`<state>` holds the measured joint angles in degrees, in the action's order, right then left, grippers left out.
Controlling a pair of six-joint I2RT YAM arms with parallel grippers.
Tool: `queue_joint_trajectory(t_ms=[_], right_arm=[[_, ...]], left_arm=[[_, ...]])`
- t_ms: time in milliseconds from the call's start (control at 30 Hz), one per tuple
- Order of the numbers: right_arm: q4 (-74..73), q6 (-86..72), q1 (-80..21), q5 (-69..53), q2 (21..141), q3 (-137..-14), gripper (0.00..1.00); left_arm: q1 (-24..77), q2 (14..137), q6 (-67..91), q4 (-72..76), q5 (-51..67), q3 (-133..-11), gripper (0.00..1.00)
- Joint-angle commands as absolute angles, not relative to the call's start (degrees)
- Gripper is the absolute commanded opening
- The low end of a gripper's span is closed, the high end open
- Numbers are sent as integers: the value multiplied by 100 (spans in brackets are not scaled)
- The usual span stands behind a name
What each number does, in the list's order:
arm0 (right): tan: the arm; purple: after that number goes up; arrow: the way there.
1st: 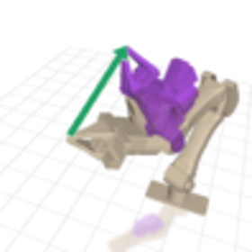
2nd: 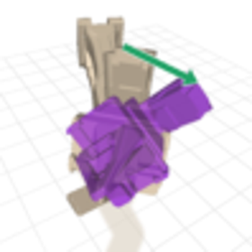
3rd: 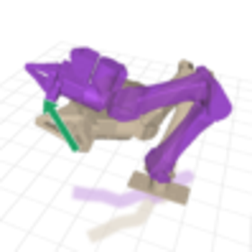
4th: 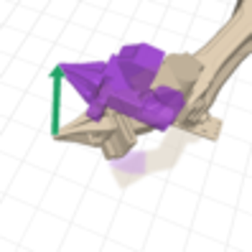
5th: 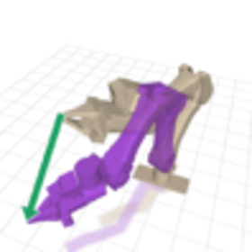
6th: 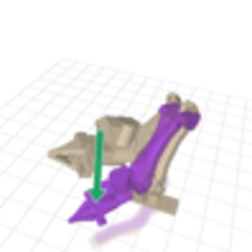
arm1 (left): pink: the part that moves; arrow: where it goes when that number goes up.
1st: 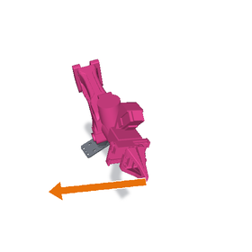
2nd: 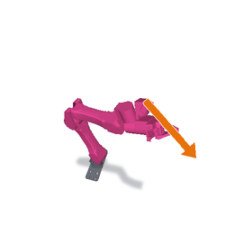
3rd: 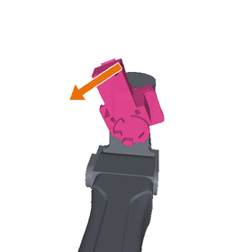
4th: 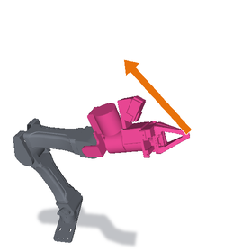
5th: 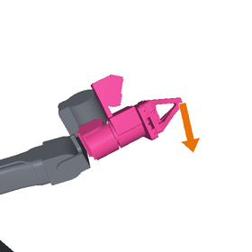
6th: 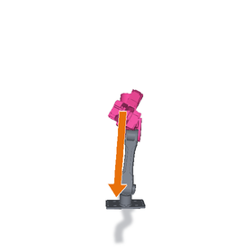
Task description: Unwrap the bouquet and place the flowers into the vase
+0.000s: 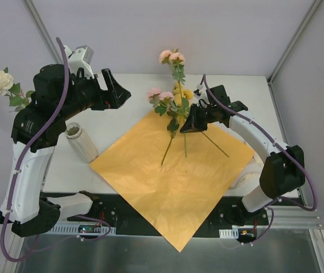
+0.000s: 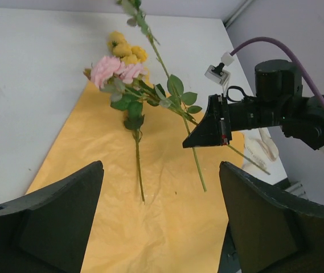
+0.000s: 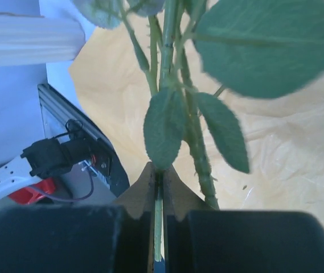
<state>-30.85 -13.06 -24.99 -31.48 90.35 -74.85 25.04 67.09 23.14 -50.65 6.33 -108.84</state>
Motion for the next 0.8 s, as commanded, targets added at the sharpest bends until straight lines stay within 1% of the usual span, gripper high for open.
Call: queue_joint_trajectory(t_ms=[0, 33, 133, 167, 200, 233, 267, 333, 433, 467, 633, 767], right_arm=[[-3802, -854, -2671, -3762, 9210, -7515, 4], [-3927, -618, -2715, -3631, 9263, -7497, 7], [-4201, -370, -2935, -3350, 9185, -7348, 42], [-4279, -178, -3005, -3244, 9124, -7348, 56], [-4480, -80, -3015, -3087, 9071, -7435, 60], [-4613, -36, -3023, -2633, 8992, -7540, 63], [-4762, 348, -2971, -2384, 8983, -7645, 66], [-5202, 675, -2901, -1657, 9070, -7971, 68], [-5466, 1098, -2760, -1109, 9463, -8085, 67], [-5493, 1186, -2708, -1125, 9562, -8077, 66], [-4808, 1353, -2908, -1582, 10027, -7805, 65], [-4527, 1450, -3260, -1249, 10423, -7875, 60]], left_arm=[[2479, 6758, 2531, -5106, 1107, -10890, 82], [2479, 6785, 2531, -5106, 1134, -10872, 82], [2479, 6768, 2558, -5124, 1134, -10811, 81], [2479, 6741, 2558, -5124, 1134, -10784, 81], [2479, 6724, 2558, -5150, 1116, -10741, 81], [2479, 6706, 2558, -5176, 1099, -10723, 82], [2479, 6680, 2549, -5185, 1064, -10697, 82], [2479, 6662, 2549, -5229, 1037, -10626, 82], [2479, 6662, 2558, -5238, 1028, -10564, 82], [2479, 6688, 2549, -5238, 1037, -10573, 82], [2479, 6785, 2522, -5291, 1063, -10696, 82], [2479, 6873, 2549, -5344, 1142, -10731, 82]])
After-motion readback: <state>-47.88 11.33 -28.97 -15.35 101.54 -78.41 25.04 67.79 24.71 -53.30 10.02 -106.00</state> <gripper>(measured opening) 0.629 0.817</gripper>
